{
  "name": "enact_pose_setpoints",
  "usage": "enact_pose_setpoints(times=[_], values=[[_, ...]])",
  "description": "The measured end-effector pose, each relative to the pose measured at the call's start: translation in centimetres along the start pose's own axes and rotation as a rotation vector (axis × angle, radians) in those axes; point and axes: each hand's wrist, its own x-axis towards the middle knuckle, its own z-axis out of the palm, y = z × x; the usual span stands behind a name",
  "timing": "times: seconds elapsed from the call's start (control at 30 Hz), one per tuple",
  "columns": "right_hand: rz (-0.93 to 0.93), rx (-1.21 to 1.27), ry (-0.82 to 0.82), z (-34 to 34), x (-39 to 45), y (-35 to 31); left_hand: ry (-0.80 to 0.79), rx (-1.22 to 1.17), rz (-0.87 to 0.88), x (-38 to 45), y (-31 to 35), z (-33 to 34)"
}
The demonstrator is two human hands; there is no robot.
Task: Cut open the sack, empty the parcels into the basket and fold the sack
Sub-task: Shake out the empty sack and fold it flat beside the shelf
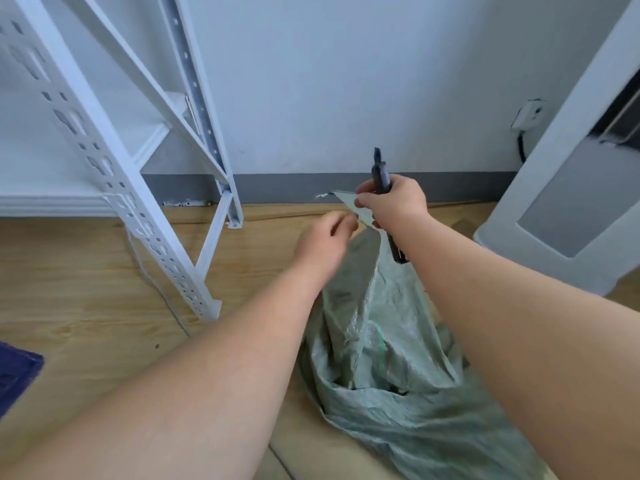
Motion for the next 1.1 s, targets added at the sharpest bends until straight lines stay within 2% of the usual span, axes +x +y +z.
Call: enact_pose_setpoints(times=[0.03,0.1,0.17,0.23,0.33,0.43,0.57,0.63,0.73,0.83,0.93,0.97,1.1], values=[[0.001,0.012,-0.002,-0.3,0.2,-0.5,0.064,-0.01,-0.046,0.9,0.4,-1.3],[0.047,0.035,-0.028,-0.4,0.1,-0.5,0.089,-0.022,-0.179,2.2,0.8,-3.1],[0.164,0.065,-0.082,0.5,-0.5,0.7,0.042,0.038,-0.28,2.3,0.6,-3.5],[0.289,0.091,-0.123,2.0,-1.1,3.3,-0.006,0.17,-0.307,1.4,-0.8,-2.8],[0.418,0.125,-0.178,4.6,-2.5,8.0,-0.113,0.253,-0.389,-1.1,-5.5,-0.9],[0.426,0.207,-0.232,7.2,-3.3,11.3,-0.14,0.223,-0.48,-3.1,-10.6,0.8],[0.328,0.054,-0.308,10.1,-3.9,12.6,-0.048,0.157,-0.538,-4.5,-13.8,1.5],[0.339,0.023,-0.298,10.7,-3.8,12.9,-0.028,0.139,-0.503,-4.4,-13.8,1.1],[0.377,0.207,-0.189,10.5,-3.0,12.2,0.024,0.063,-0.458,-3.0,-11.9,-0.4],[0.217,0.299,-0.127,9.4,-2.7,10.1,0.119,-0.073,-0.432,-1.0,-9.4,-2.0],[0.088,0.278,-0.187,7.4,-3.1,7.8,0.237,-0.211,-0.437,1.2,-6.6,-2.9],[0.092,0.3,-0.216,6.5,-3.0,7.1,0.264,-0.175,-0.386,1.9,-5.6,-3.2],[0.105,0.394,-0.273,2.1,-2.0,4.4,0.374,0.445,-0.022,2.7,-1.5,-5.4]])
